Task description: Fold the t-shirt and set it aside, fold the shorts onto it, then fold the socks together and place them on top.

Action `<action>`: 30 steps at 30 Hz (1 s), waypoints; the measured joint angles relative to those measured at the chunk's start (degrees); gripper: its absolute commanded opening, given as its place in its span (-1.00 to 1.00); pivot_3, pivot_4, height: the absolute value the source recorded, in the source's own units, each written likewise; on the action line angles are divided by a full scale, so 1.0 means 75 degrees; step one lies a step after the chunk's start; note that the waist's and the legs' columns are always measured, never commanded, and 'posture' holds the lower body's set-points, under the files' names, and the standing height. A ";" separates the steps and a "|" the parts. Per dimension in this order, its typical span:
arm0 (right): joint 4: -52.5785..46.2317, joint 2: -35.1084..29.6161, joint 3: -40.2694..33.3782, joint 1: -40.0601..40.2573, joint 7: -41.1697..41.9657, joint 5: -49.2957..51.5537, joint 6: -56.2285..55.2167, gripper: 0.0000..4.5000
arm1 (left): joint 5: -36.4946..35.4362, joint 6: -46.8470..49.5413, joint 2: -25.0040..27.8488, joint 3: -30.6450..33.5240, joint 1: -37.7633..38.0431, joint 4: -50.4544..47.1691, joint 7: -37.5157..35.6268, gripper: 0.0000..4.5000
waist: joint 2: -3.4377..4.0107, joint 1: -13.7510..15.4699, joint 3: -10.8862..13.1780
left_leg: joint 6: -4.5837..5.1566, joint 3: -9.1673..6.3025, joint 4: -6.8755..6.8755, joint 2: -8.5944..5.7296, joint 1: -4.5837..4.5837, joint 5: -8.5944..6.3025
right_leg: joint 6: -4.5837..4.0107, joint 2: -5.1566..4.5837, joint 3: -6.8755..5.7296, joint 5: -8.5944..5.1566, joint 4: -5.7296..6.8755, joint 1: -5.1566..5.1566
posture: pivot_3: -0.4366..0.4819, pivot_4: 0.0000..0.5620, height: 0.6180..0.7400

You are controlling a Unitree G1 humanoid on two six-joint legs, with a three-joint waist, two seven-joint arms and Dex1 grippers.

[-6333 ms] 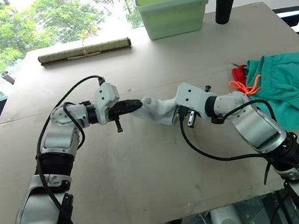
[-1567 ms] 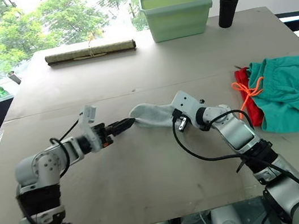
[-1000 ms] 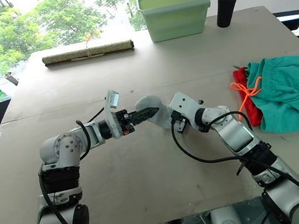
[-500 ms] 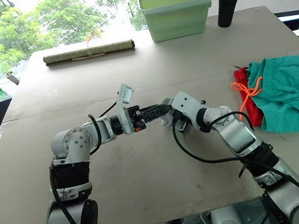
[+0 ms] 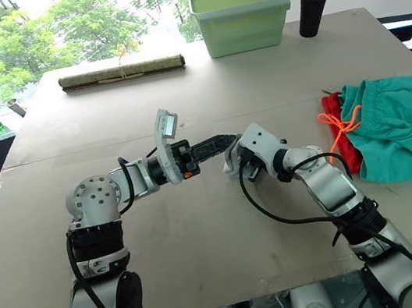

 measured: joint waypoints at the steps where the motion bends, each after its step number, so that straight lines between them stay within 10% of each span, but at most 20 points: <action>1: -0.0027 0.0002 -0.0039 0.0006 0.0001 0.0038 0.0068 -1.00 | -0.0007 -0.0002 0.0004 -0.0008 0.0003 -0.0003 0.0048 0.96 | 0.0000 0.0000 0.0000 | 0.0000 0.0001 0.0000 0.0000 0.0000 0.0000 | 0.0000 0.0000 0.0001 0.0000 0.0000 0.0000 | -0.05 -0.47 1.00; 12: -0.0994 -0.0120 -0.0634 0.0362 -0.0083 0.0671 0.1193 -1.00 | 0.0323 -0.0732 -0.0628 -0.0111 0.0231 0.0367 0.0664 0.96 | 0.0006 0.0024 0.0004 | 0.0000 0.0001 -0.0003 0.0000 -0.0008 0.0000 | 0.0000 0.0001 0.0001 0.0000 -0.0022 0.0000 | -0.05 -0.47 1.00; 19: -0.1951 -0.0612 -0.1135 0.0441 -0.0348 0.0881 0.2296 0.43 | 0.1238 -0.1684 -0.1084 -0.0677 0.0410 0.1119 0.0940 1.00 | 0.0008 0.0060 0.0005 | 0.0000 0.0006 -0.0008 0.0001 -0.0010 0.0000 | 0.0000 0.0001 0.0005 0.0000 -0.0031 0.0000 | -0.05 -0.47 1.00; 27: -0.3681 -0.1530 -0.1998 0.0710 -0.0475 0.1229 0.3719 0.43 | 0.2182 -0.2882 -0.1114 -0.1679 0.0519 0.1168 0.0436 1.00 | 0.0008 0.0238 0.0004 | 0.0000 0.0009 -0.0010 0.0000 -0.0016 0.0000 | 0.0000 -0.0003 0.0004 0.0000 -0.0044 0.0002 | -0.05 -0.47 1.00; 30: -0.4151 -0.1574 -0.2732 0.0989 -0.0496 0.1473 0.4222 0.78 | 0.2364 -0.3192 -0.1012 -0.1901 0.0628 0.1026 0.0175 1.00 | 0.0008 0.0259 0.0004 | 0.0000 0.0010 -0.0013 0.0000 -0.0018 0.0000 | 0.0000 -0.0003 0.0007 0.0000 -0.0049 0.0003 | -0.05 -0.47 1.00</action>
